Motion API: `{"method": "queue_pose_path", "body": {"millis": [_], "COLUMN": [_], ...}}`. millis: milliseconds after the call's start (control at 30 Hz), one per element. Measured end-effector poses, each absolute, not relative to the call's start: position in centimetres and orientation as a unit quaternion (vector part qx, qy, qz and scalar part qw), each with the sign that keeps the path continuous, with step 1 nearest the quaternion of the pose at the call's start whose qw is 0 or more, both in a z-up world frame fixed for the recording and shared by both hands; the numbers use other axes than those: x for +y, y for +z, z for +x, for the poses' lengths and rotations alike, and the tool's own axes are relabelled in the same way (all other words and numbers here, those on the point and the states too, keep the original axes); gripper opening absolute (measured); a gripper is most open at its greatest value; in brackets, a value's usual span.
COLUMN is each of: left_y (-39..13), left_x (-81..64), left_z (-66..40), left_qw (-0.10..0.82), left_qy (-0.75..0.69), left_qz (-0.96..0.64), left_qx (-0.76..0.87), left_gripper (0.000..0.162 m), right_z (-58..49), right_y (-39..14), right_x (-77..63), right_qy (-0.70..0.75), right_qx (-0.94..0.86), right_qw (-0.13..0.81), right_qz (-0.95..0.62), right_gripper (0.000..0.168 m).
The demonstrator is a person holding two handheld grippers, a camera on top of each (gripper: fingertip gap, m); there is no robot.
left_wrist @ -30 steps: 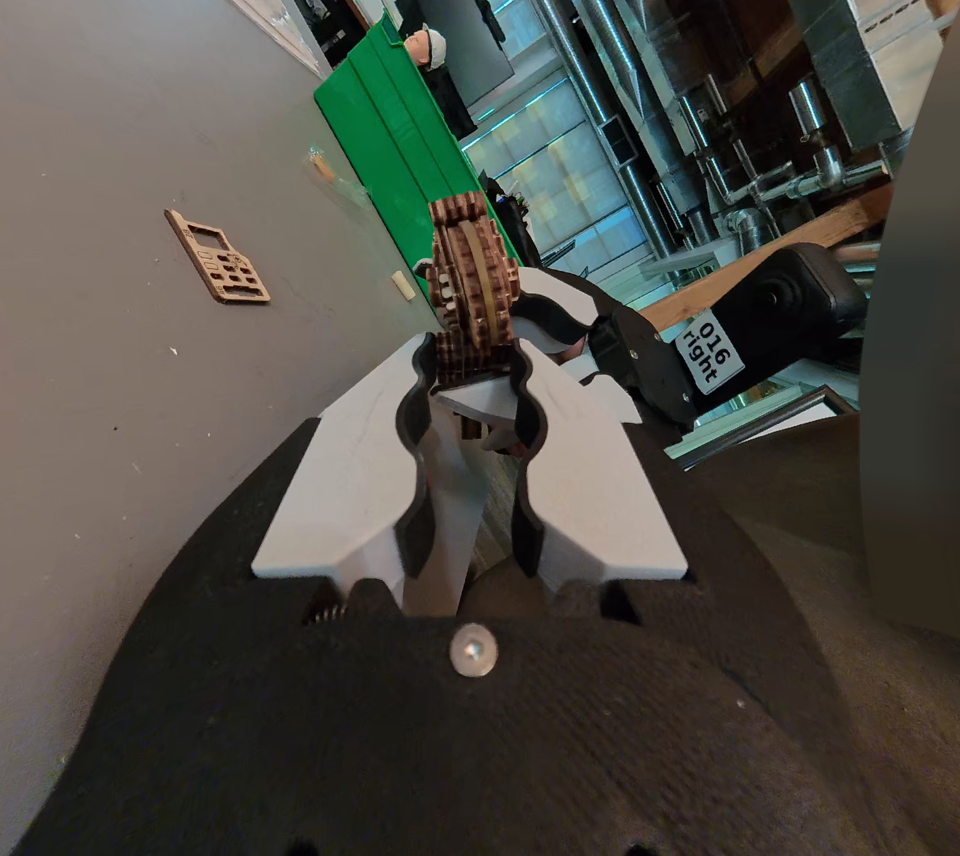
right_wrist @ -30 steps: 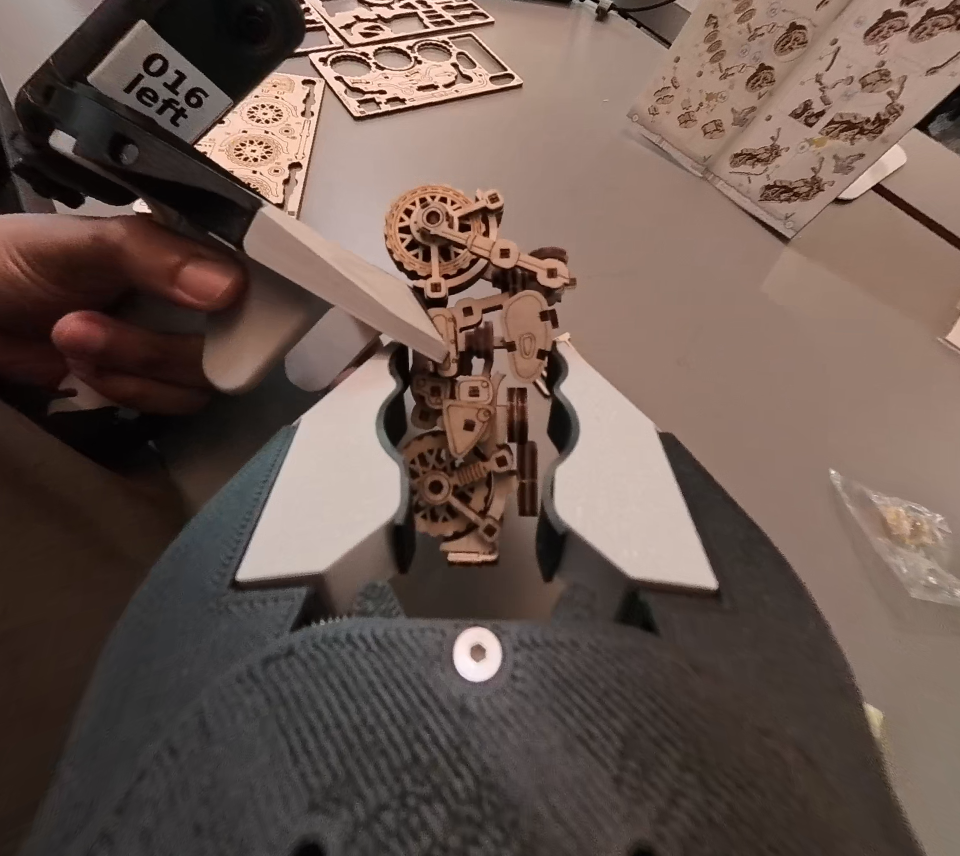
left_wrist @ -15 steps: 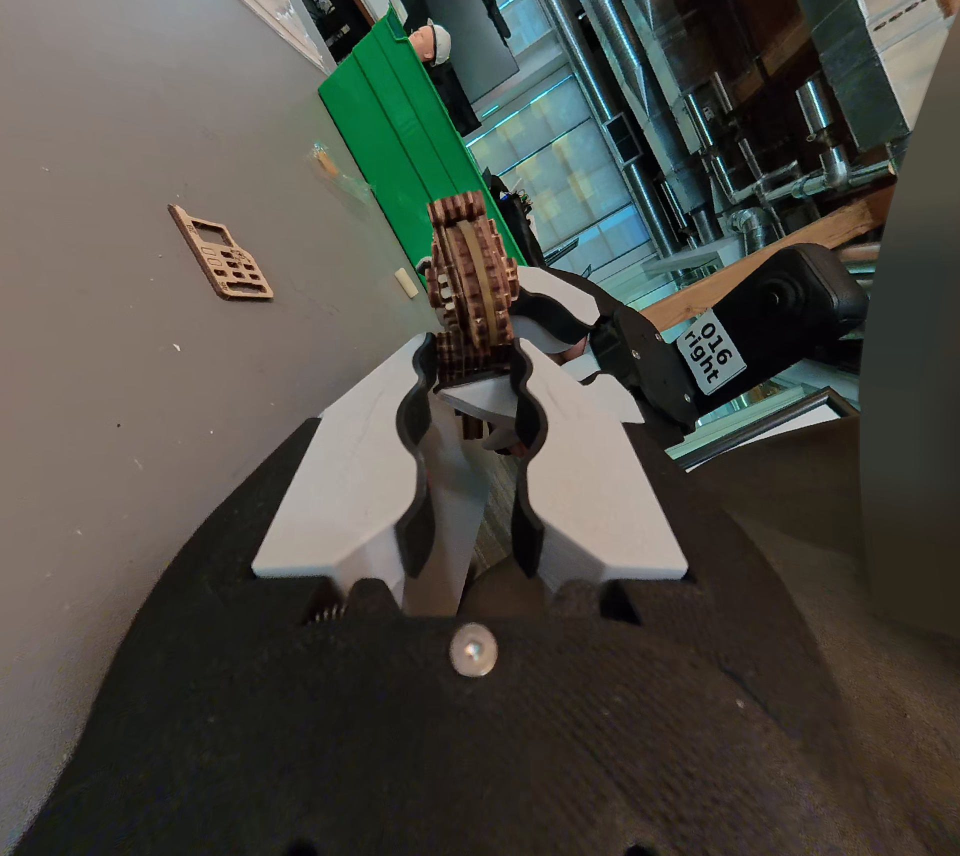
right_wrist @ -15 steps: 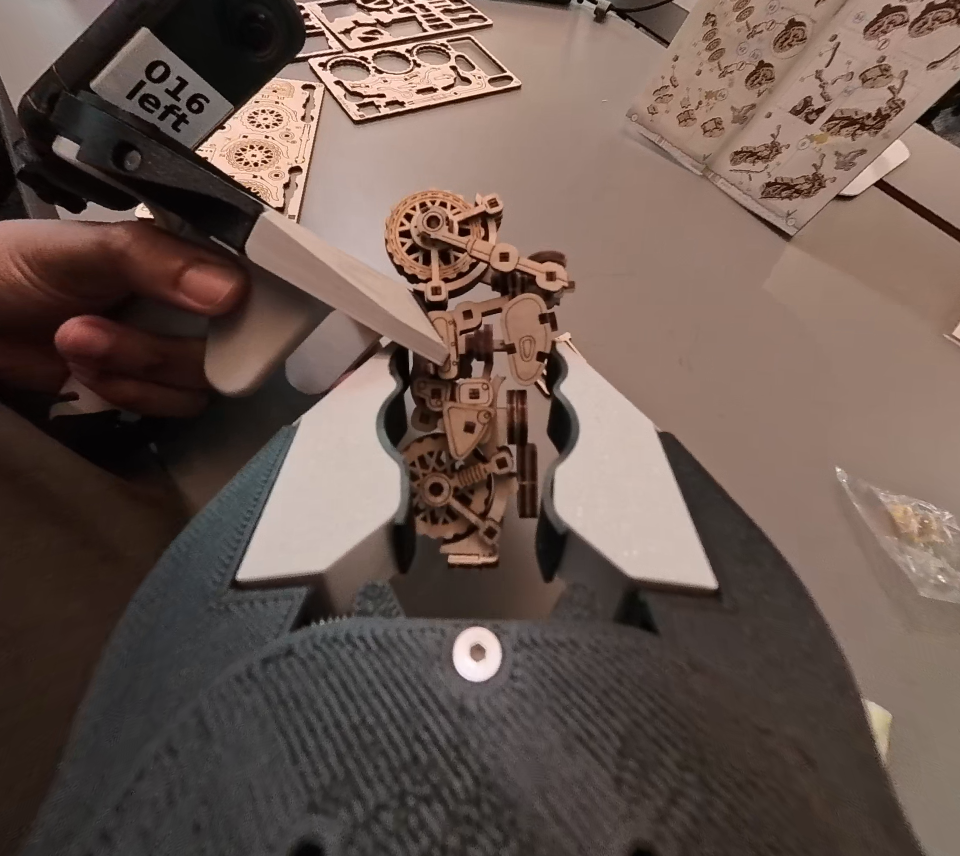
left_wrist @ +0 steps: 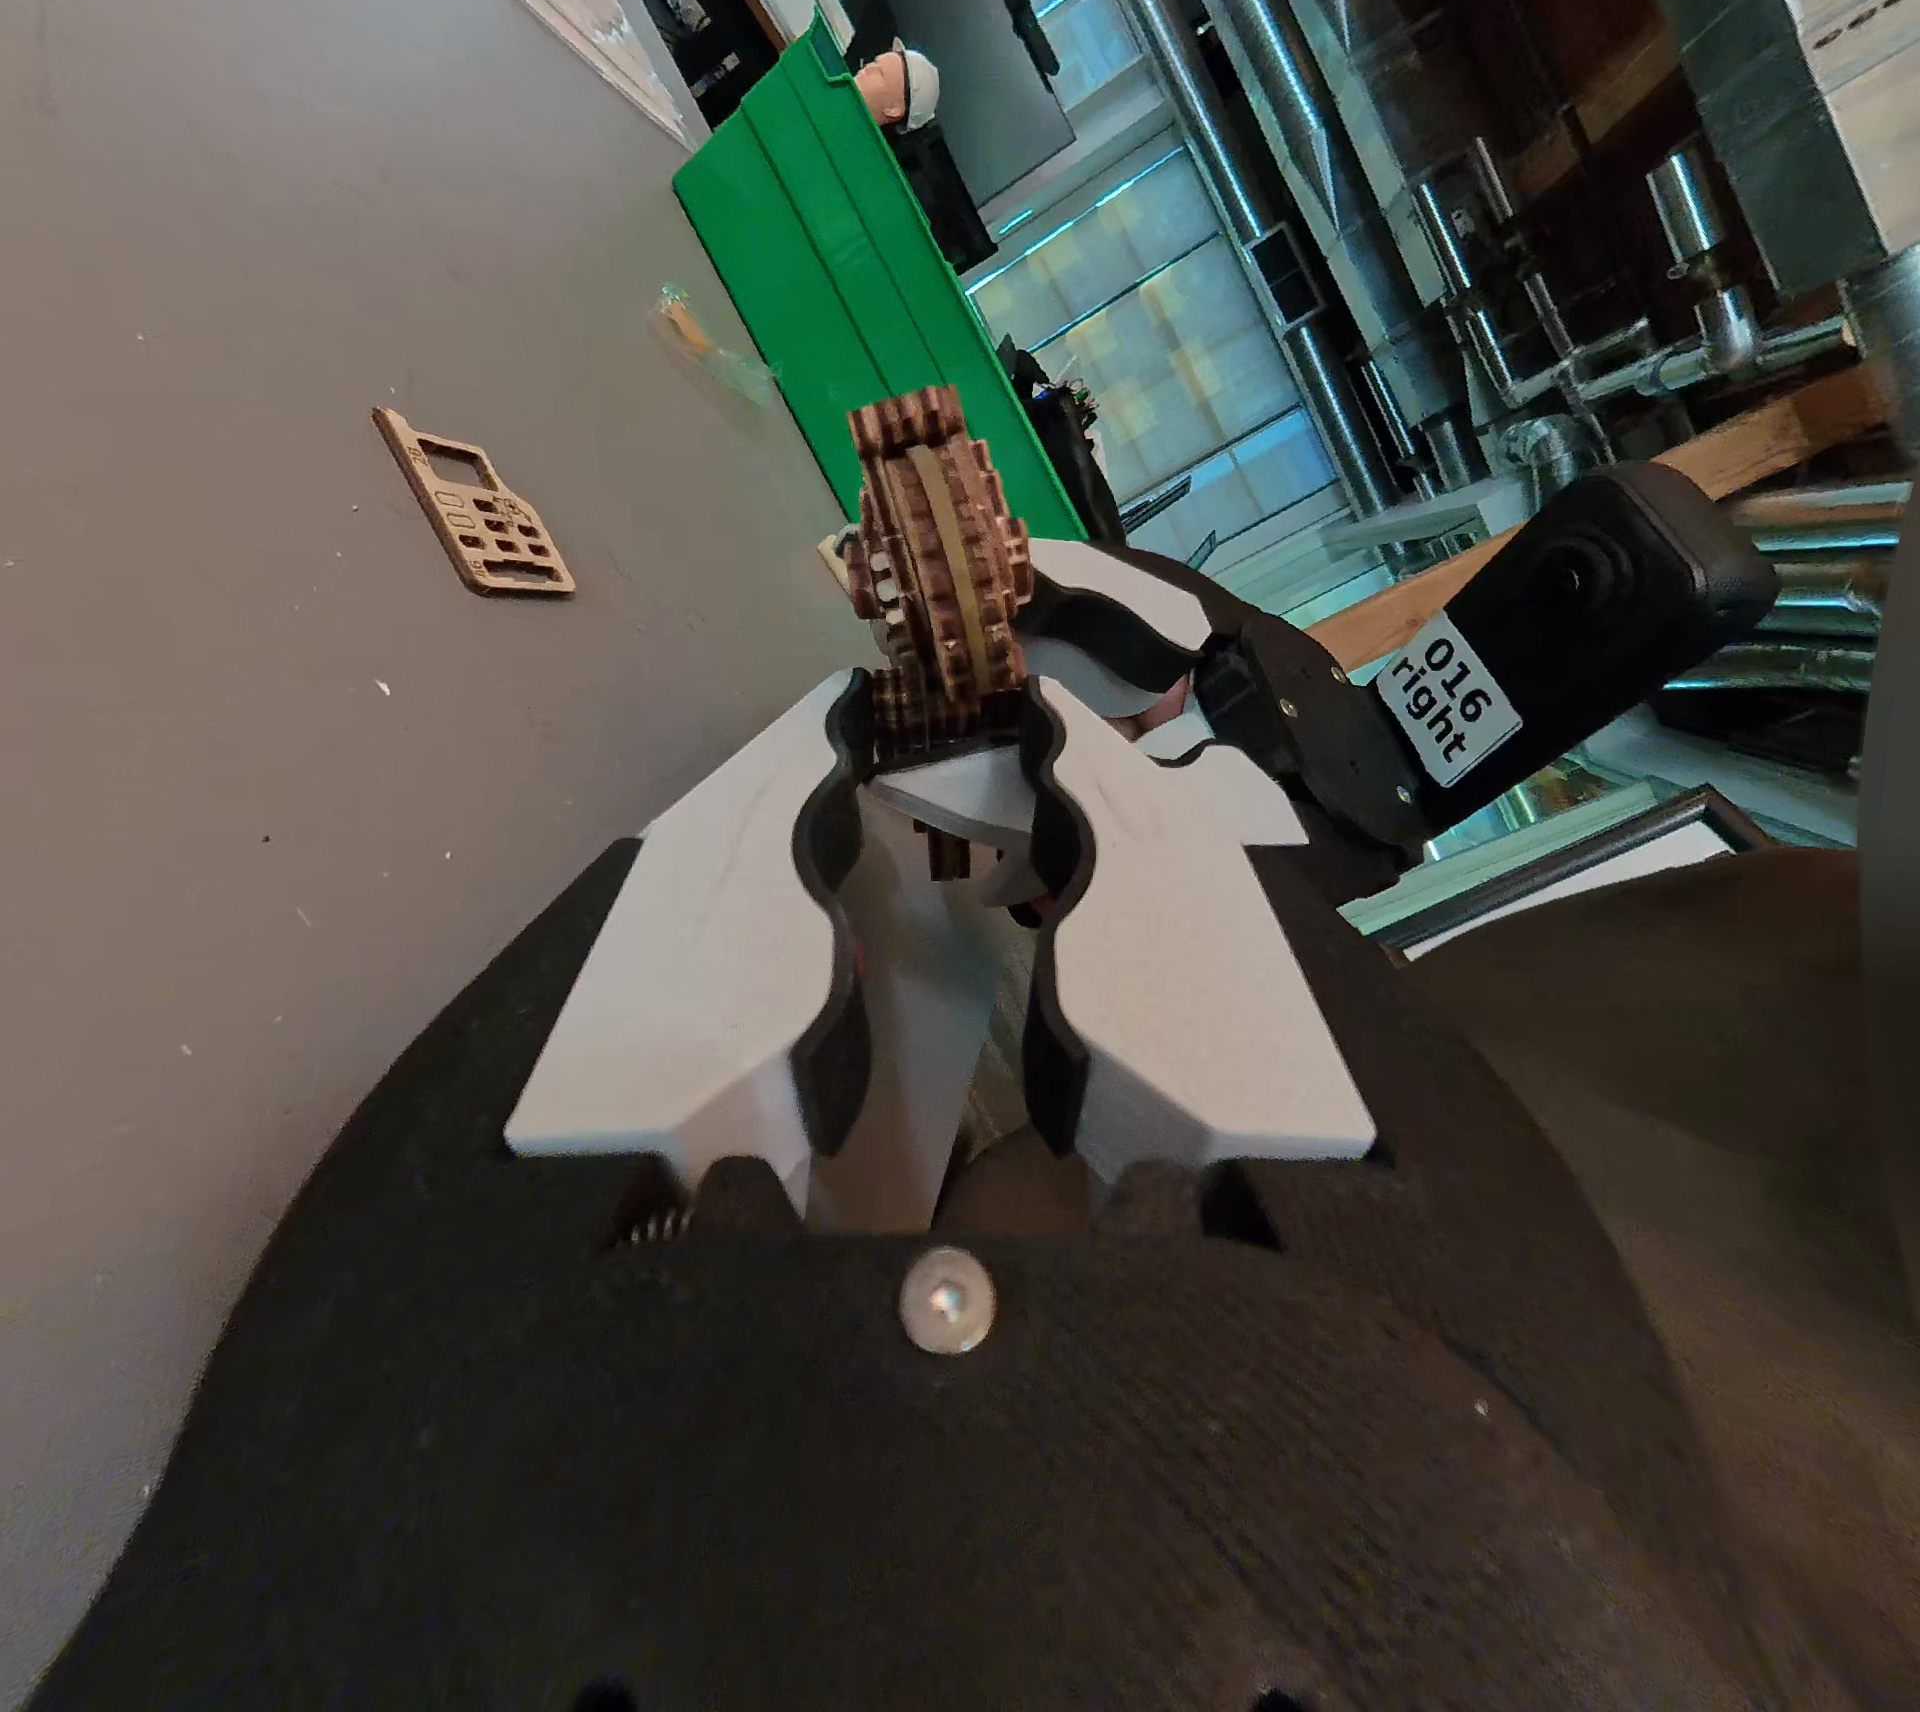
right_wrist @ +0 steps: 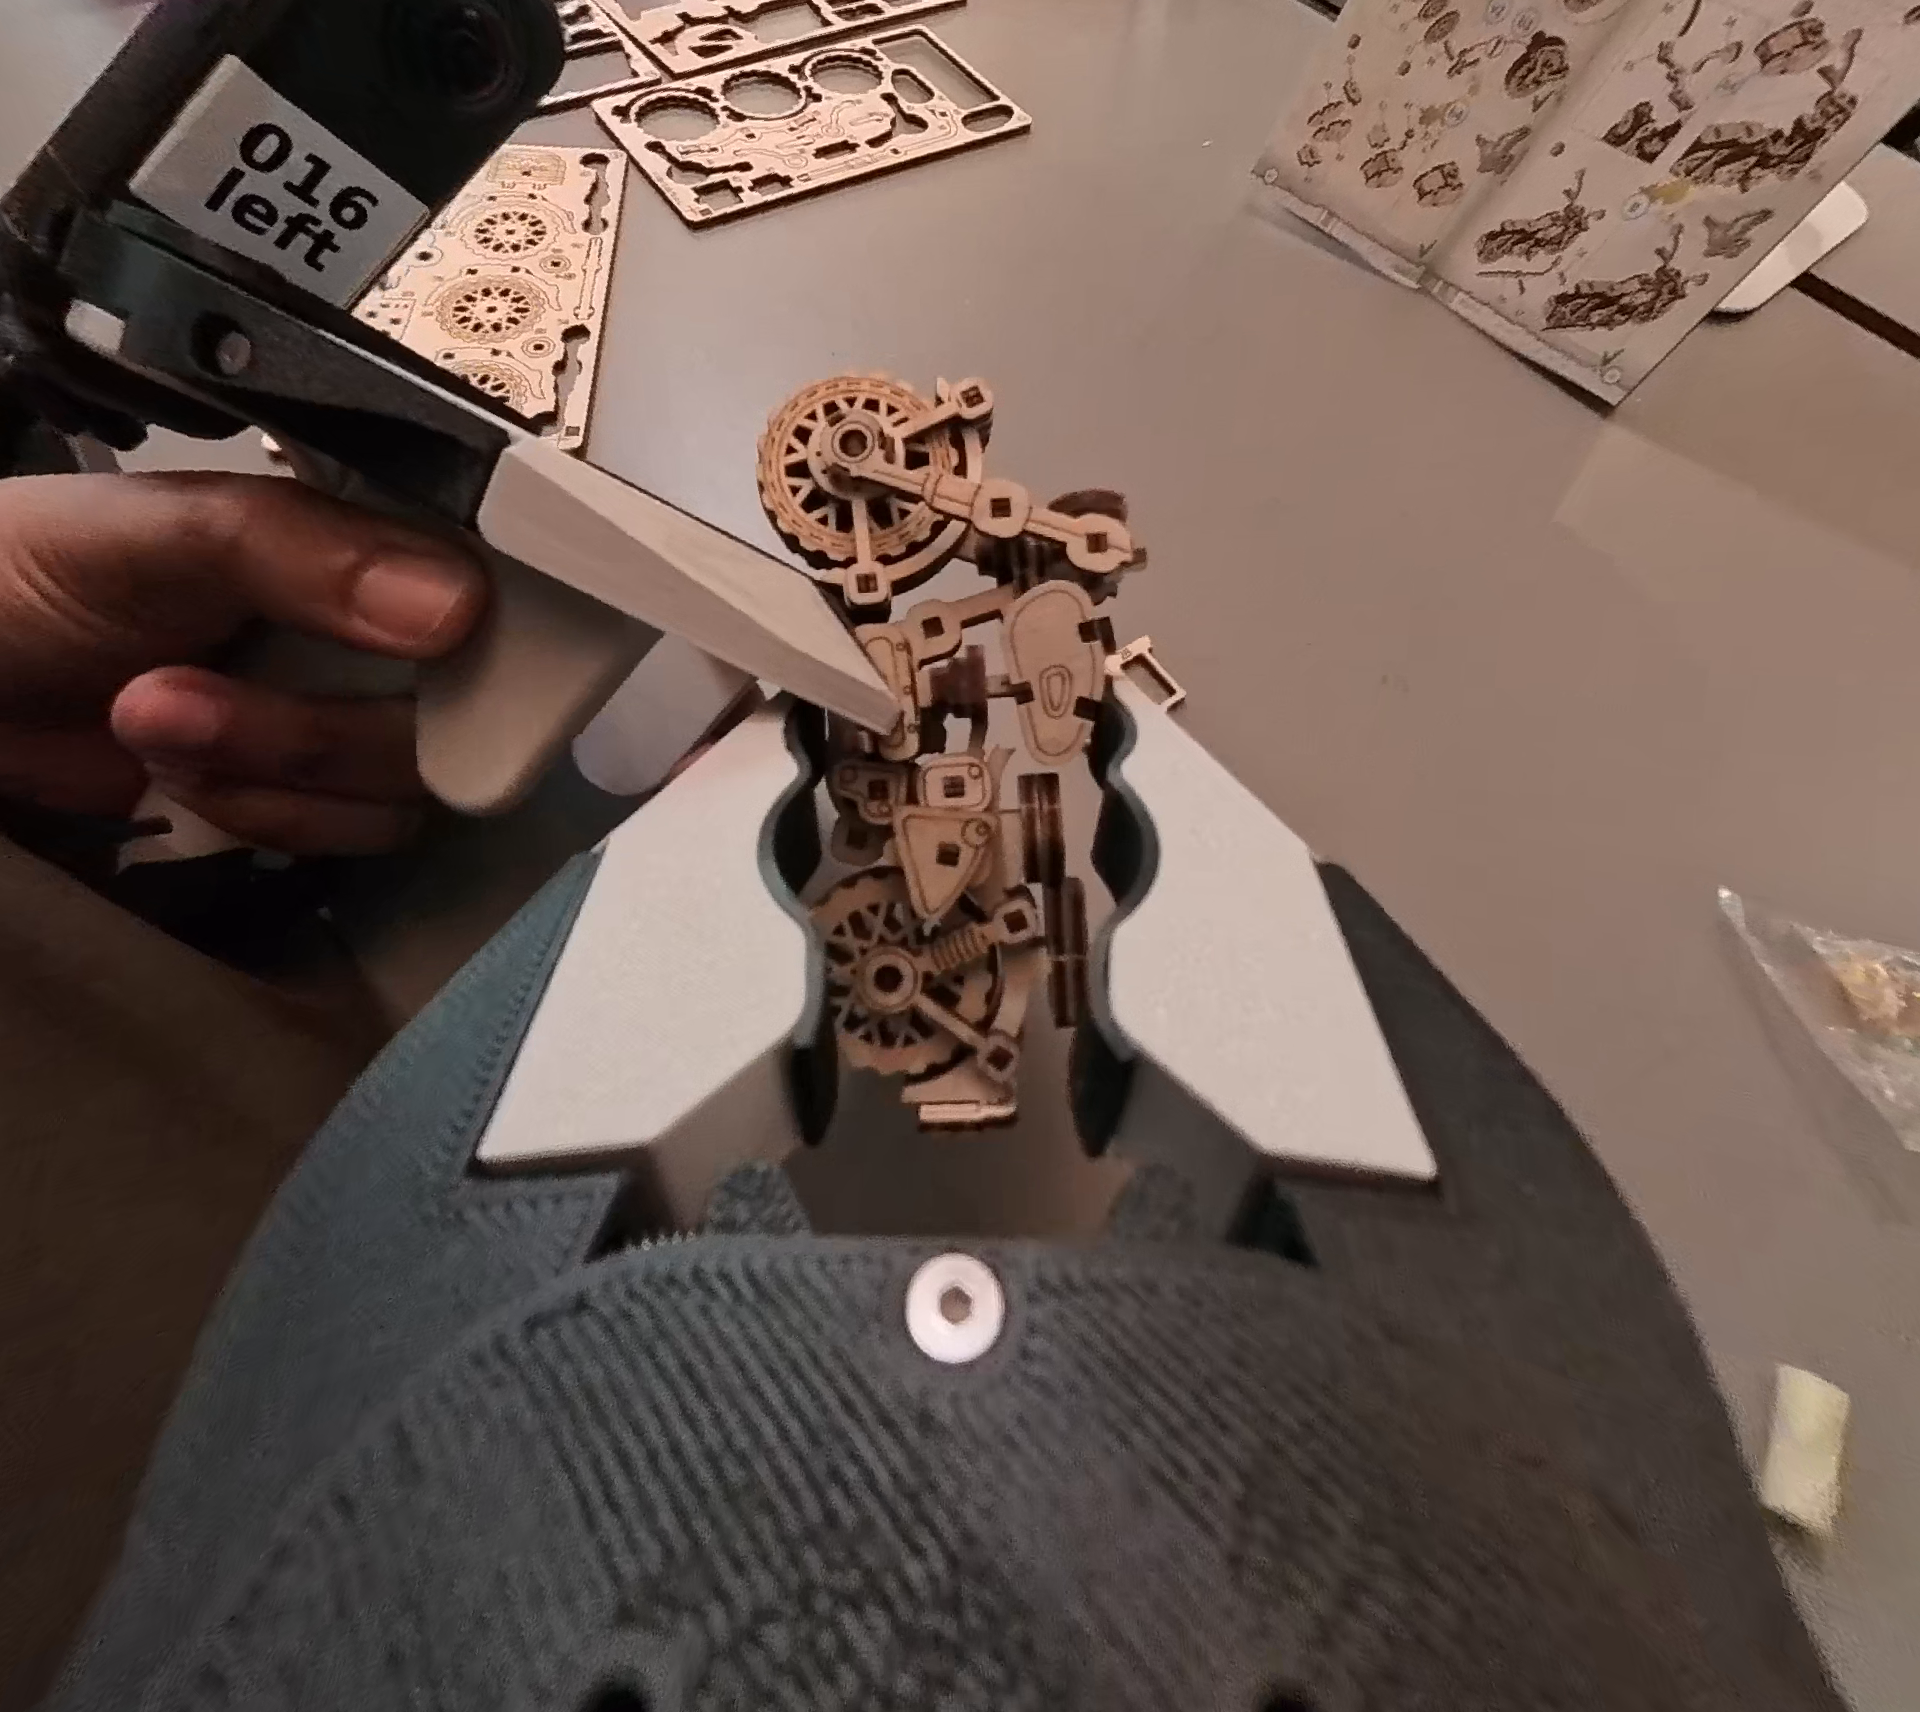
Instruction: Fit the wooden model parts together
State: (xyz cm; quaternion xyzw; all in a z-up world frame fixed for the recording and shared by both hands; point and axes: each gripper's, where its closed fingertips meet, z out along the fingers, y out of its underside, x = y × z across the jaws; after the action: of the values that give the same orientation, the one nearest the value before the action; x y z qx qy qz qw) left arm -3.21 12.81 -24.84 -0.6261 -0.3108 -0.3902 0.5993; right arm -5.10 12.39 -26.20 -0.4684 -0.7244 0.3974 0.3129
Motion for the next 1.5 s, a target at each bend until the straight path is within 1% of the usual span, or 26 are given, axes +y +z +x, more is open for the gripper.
{"method": "queue_pose_path", "body": {"millis": [867, 1033, 1100, 1200, 1267, 1500], "left_y": [-25.1, -24.8, -24.7, -24.6, -24.6, -24.7], "left_x": [12.8, 12.8, 12.7, 12.7, 12.7, 12.9], "left_z": [-3.1, -3.1, -3.1, -3.2, -3.1, -2.3], "left_qw": [0.591, 0.598, 0.6, 0.599, 0.597, 0.584], "left_qy": [-0.391, -0.391, -0.393, -0.4, -0.406, -0.421], "left_qz": [-0.631, -0.627, -0.625, -0.62, -0.62, -0.63], "left_qx": [-0.314, -0.31, -0.308, -0.311, -0.308, -0.291], "left_gripper": [0.025, 0.025, 0.025, 0.025, 0.025, 0.025], "right_z": [-5.0, -5.1, -5.0, -5.1, -5.1, -4.9], "right_y": [-26.5, -26.1, -26.0, -25.7, -25.5, -25.5], "right_x": [12.4, 12.4, 12.5, 12.9, 12.8, 12.1], "right_qy": [0.37, 0.388, 0.387, 0.394, 0.41, 0.421], "right_qx": [-0.741, -0.731, -0.732, -0.726, -0.722, -0.739], "right_qw": [0.325, 0.321, 0.327, 0.333, 0.325, 0.33], "right_qz": [-0.456, -0.46, -0.455, -0.455, -0.452, -0.409], "right_gripper": [0.049, 0.049, 0.05, 0.064, 0.068, 0.064]}}
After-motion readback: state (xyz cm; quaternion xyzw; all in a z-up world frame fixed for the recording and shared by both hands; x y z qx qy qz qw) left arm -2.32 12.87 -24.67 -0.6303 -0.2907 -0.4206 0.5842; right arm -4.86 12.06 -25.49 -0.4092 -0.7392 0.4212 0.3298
